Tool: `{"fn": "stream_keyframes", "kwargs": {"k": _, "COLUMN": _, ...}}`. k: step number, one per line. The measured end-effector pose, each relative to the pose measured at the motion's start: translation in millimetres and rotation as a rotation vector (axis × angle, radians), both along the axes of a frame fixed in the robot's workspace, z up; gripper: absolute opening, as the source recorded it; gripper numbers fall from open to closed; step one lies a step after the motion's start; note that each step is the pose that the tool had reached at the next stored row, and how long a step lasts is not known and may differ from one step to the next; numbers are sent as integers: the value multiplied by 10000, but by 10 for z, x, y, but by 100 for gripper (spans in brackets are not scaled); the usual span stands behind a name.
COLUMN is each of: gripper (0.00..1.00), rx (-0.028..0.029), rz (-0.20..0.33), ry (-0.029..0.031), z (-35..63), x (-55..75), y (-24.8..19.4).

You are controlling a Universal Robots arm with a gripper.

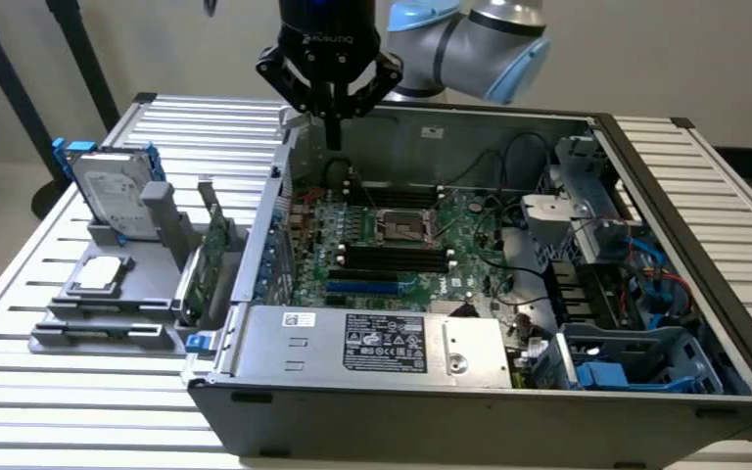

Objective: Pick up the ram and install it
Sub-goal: 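Reach for the ram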

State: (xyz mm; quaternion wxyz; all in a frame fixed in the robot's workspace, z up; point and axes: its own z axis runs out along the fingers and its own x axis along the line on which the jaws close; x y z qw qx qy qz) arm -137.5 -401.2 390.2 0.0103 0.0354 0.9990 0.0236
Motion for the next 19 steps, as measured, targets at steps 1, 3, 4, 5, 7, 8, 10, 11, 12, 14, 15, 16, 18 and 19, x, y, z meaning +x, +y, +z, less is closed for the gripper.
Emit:
{"fn": "stream_keyframes", "kwargs": {"k": 1, "gripper": 11, "rx": -1, "rz": 0, "ry": -1, "z": -7, "x": -42, "y": -7}}
{"fn": "stream_keyframes", "kwargs": {"k": 3, "gripper": 11, "rx": -7, "rz": 1, "ry": 0, "z": -21, "x": -128, "y": -21}}
{"fn": "stream_keyframes", "kwargs": {"k": 4, "gripper": 11, "rx": -9, "rz": 1, "ry": -1, "z": -28, "x": -170, "y": -29}}
{"fn": "stream_keyframes", "kwargs": {"k": 5, "gripper": 11, "rx": -12, "rz": 0, "ry": 0, "z": -34, "x": -211, "y": -35}}
{"fn": "stream_keyframes", "kwargs": {"k": 7, "gripper": 11, "rx": -14, "rz": 1, "ry": -1, "z": -49, "x": -291, "y": -51}}
{"fn": "stream_keyframes", "kwargs": {"k": 8, "gripper": 11, "rx": -15, "rz": 1, "ry": 0, "z": -56, "x": -327, "y": -58}}
{"fn": "stream_keyframes", "kwargs": {"k": 10, "gripper": 11, "rx": -17, "rz": 0, "ry": 0, "z": -70, "x": -397, "y": -75}}
{"fn": "stream_keyframes", "kwargs": {"k": 11, "gripper": 11, "rx": -17, "rz": 0, "ry": 0, "z": -74, "x": -432, "y": -84}}
{"fn": "stream_keyframes", "kwargs": {"k": 12, "gripper": 11, "rx": -19, "rz": 1, "ry": 0, "z": -77, "x": -468, "y": -93}}
{"fn": "stream_keyframes", "kwargs": {"k": 14, "gripper": 11, "rx": -28, "rz": 1, "ry": 1, "z": -81, "x": -549, "y": -107}}
{"fn": "stream_keyframes", "kwargs": {"k": 15, "gripper": 11, "rx": -33, "rz": 0, "ry": 0, "z": -82, "x": -595, "y": -115}}
{"fn": "stream_keyframes", "kwargs": {"k": 16, "gripper": 11, "rx": -38, "rz": 0, "ry": 0, "z": -83, "x": -642, "y": -122}}
{"fn": "stream_keyframes", "kwargs": {"k": 18, "gripper": 11, "rx": -39, "rz": 1, "ry": 0, "z": -85, "x": -730, "y": -139}}
{"fn": "stream_keyframes", "kwargs": {"k": 19, "gripper": 11, "rx": -39, "rz": 1, "ry": -2, "z": -86, "x": -779, "y": -150}}
